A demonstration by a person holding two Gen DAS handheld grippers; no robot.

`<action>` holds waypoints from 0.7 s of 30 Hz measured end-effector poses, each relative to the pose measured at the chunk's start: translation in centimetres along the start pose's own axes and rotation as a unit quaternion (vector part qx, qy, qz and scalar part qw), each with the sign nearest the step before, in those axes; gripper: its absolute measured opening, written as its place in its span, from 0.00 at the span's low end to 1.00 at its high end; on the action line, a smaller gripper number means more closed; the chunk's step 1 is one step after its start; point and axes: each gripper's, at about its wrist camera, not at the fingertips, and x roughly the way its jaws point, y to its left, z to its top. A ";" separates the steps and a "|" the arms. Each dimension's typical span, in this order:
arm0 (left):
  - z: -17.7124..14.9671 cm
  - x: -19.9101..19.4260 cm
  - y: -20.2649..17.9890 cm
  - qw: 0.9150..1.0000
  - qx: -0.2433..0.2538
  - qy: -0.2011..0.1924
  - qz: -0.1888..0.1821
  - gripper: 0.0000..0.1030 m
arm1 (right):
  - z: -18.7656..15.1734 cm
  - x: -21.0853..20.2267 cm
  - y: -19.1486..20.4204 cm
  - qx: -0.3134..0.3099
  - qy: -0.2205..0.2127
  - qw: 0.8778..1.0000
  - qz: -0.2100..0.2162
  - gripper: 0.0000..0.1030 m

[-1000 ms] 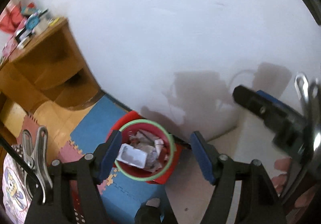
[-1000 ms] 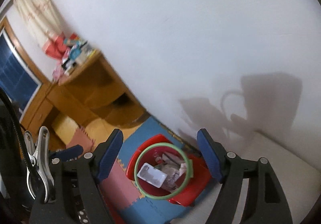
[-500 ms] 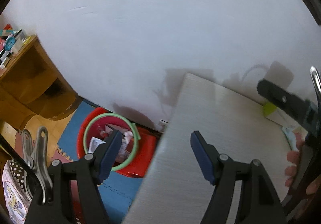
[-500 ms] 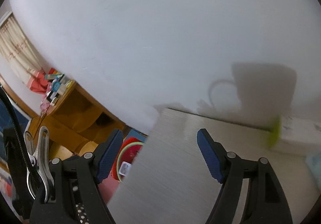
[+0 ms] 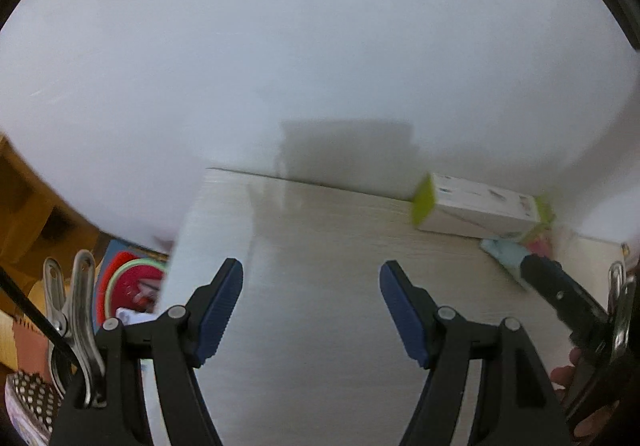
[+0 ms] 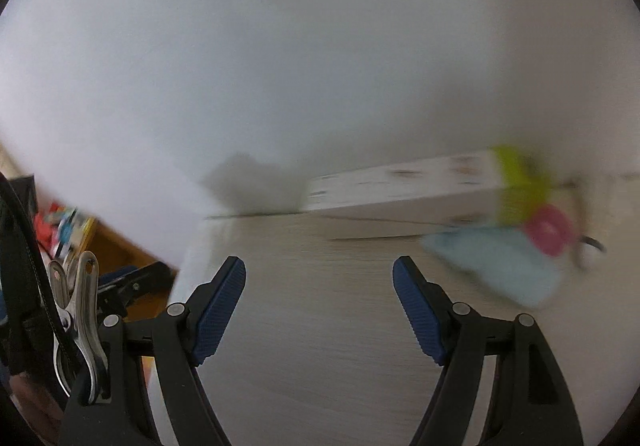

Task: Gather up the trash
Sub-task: 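Raise both open grippers from the bucket and move back over the table, then close both grippers on the white-and-green box from its two ends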

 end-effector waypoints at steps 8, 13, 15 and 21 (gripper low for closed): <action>1.7 3.8 -5.7 0.999 0.009 0.024 -0.045 0.73 | 1.8 -1.0 -8.5 0.096 -0.029 0.994 -0.050 0.76; 2.6 6.3 -6.8 0.997 -0.010 0.032 -0.072 0.73 | 3.6 -0.2 -11.3 0.127 -0.040 0.989 -0.068 0.76; 3.2 7.6 -7.2 0.995 -0.023 0.037 -0.085 0.72 | 4.3 0.7 -12.1 0.135 -0.037 0.987 -0.074 0.76; 4.0 9.8 -7.9 0.992 -0.051 0.042 -0.103 0.72 | 5.1 4.1 -12.8 0.144 -0.014 0.988 -0.062 0.75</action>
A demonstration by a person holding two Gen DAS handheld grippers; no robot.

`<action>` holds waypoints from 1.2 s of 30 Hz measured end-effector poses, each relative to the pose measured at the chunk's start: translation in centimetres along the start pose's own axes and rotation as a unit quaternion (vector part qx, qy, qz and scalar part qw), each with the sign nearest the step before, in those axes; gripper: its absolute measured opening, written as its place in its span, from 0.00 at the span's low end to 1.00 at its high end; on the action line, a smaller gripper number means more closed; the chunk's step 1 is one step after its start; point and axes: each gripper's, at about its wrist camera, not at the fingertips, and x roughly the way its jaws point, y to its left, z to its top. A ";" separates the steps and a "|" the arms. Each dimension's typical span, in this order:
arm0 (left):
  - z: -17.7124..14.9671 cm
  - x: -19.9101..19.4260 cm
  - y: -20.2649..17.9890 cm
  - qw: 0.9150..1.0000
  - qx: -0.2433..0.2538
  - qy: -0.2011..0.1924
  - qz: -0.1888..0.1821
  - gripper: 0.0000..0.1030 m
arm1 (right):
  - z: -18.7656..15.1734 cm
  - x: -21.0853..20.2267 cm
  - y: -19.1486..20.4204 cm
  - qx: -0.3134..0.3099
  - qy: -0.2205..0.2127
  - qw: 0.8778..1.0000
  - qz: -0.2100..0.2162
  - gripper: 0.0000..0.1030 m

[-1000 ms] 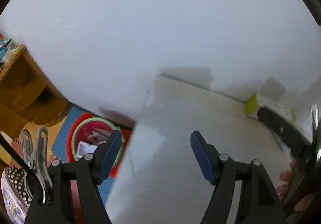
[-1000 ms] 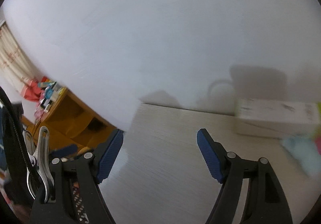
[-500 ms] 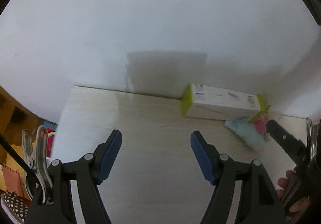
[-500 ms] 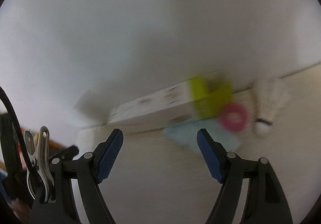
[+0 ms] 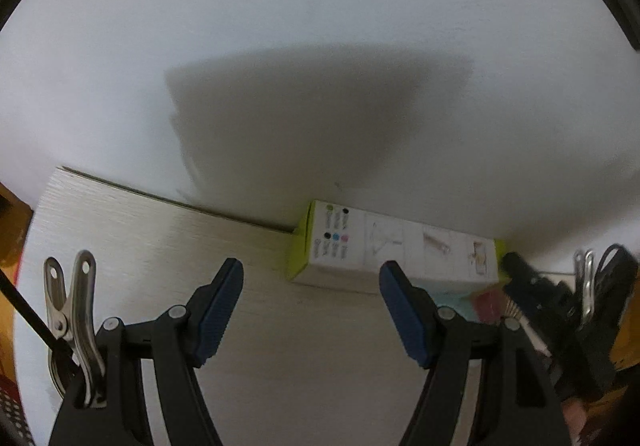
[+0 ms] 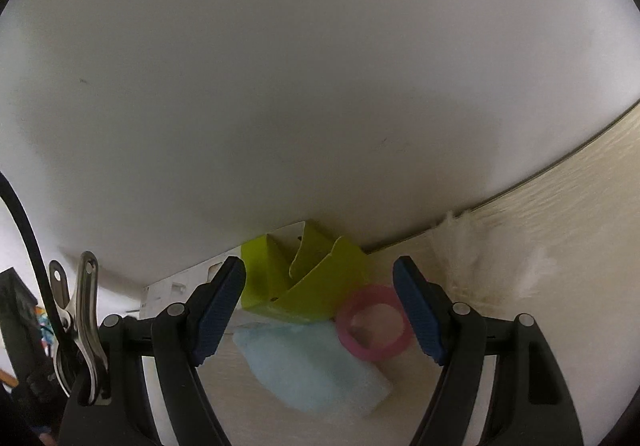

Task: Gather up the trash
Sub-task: 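Close both grippers on the white-and-green box from its two ends, then carry the white-and-green box over the red bucket with both grippers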

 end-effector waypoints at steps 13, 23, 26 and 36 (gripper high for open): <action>1.8 0.7 1.2 1.000 -0.013 0.001 -0.026 0.44 | -1.4 3.1 5.5 -0.037 0.015 0.998 0.058 0.54; 1.7 -3.2 2.8 0.999 0.008 -0.025 -0.025 0.40 | -2.6 1.4 9.0 -0.063 0.001 0.995 0.076 0.50; 1.7 -4.2 4.0 0.999 0.001 -0.030 -0.030 0.41 | -2.9 0.6 10.0 -0.076 -0.003 0.994 0.079 0.50; -2.1 -9.0 4.9 0.998 -0.011 -0.051 -0.027 0.41 | -6.6 -2.0 15.3 -0.109 -0.009 0.990 0.093 0.50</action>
